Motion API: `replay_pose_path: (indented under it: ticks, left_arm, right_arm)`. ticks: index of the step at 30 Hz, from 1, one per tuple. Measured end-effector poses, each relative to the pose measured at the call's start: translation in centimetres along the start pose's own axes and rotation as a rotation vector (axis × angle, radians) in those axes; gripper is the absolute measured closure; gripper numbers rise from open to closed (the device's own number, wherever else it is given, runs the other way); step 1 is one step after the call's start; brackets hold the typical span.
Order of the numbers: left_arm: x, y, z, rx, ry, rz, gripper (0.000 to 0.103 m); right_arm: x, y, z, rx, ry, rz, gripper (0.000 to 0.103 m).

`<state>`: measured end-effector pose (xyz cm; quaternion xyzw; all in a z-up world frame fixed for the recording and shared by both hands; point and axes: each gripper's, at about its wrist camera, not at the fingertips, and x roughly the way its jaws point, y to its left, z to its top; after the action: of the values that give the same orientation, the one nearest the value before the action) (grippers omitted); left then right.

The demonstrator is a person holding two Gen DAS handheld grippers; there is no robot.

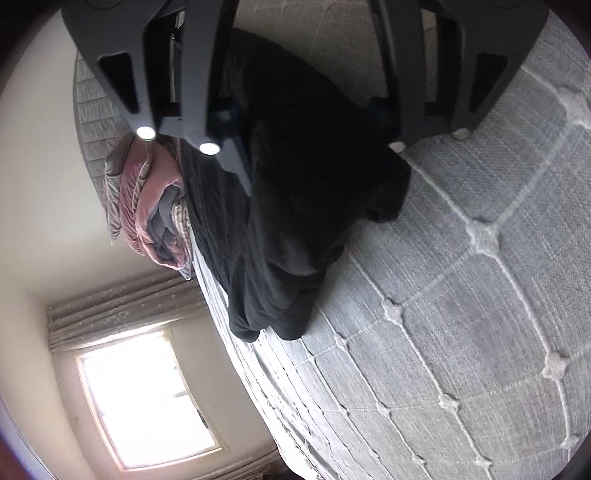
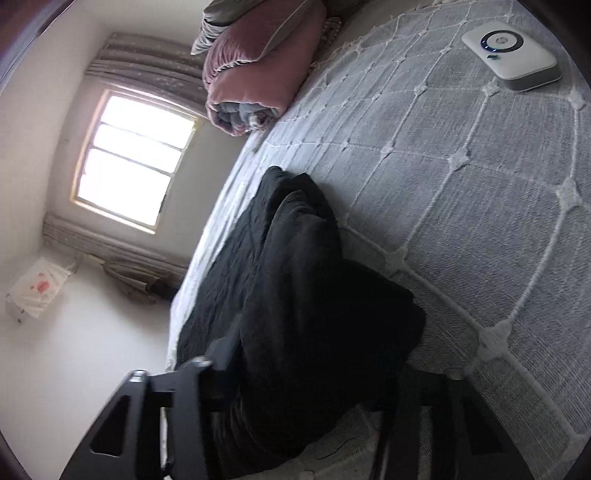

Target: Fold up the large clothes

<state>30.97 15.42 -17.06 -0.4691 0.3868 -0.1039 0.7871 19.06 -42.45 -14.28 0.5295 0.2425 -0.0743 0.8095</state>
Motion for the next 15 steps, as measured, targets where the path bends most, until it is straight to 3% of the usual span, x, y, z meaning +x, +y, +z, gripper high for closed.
replay_pose_path:
  ticks: [3, 7, 11, 15]
  left_arm:
    - [-1.1, -2.0, -0.4, 0.081, -0.036, 0.019, 0.07]
    - [-4.5, -6.0, -0.3, 0.127, -0.047, -0.017, 0.072]
    - [-9.1, -9.3, -0.8, 0.213, -0.019, -0.039, 0.072]
    - [-13.7, -9.2, -2.7, 0.273, 0.041, -0.039, 0.072]
  right_arm:
    - [-1.2, 1.8, 0.0, -0.063, -0.026, 0.009, 0.074]
    - [-3.9, 5.6, -0.2, -0.176, -0.047, 0.008, 0.077]
    - [-7.9, 7.6, -0.5, -0.199, -0.021, -0.008, 0.077]
    - [-12.5, 7.1, -1.3, -0.191, 0.031, -0.032, 0.077]
